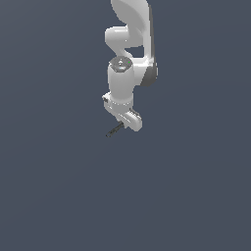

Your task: Pick up the object and move it to a goal position.

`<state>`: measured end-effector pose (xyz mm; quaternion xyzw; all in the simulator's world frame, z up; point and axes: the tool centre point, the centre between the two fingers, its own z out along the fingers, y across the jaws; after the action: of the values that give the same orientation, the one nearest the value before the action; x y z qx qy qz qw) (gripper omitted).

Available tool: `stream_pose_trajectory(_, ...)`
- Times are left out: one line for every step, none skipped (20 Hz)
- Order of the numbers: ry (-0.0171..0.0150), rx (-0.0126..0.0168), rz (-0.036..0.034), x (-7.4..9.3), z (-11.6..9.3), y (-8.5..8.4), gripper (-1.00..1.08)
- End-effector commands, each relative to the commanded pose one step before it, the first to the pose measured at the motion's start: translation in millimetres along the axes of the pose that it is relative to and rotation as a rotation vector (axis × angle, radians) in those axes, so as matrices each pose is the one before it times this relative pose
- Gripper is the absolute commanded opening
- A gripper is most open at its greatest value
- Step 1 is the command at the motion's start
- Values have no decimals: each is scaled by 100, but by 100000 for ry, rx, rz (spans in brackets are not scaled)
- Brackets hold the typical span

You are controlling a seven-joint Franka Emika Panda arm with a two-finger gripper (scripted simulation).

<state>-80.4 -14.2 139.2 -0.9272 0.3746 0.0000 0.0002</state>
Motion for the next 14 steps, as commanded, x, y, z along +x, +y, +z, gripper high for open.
stream_pose_trajectory(77,-47,5,-981,-2404,-182,-100)
stream_pose_trajectory(0,0,0,-383,-979,-81,-100)
stream_pose_trajectory(47,-48,-16,-401,-998,-97,-100)
stream_pose_trajectory(0,0,0,-393,-1020,-86,-100)
stream_pose_trajectory(49,-46,-17,-407,-1023,-102,-100)
stream_pose_trajectory(35,-31,-14,-391,-996,-98,-100)
stream_pose_trajectory(0,0,0,-367,-968,-87,-100)
stream_pose_trajectory(0,0,0,-355,-939,-86,-100)
stream_pose_trajectory(32,-28,-24,-359,-911,-101,-100)
stream_pose_trajectory(0,0,0,-330,-879,-86,-100)
stream_pose_trajectory(0,0,0,-318,-846,-86,-100)
stream_pose_trajectory(28,-27,-57,-332,-812,-113,-100)
stream_pose_trajectory(0,0,0,-290,-776,-87,-100)
stream_pose_trajectory(0,0,0,-274,-736,-86,-100)
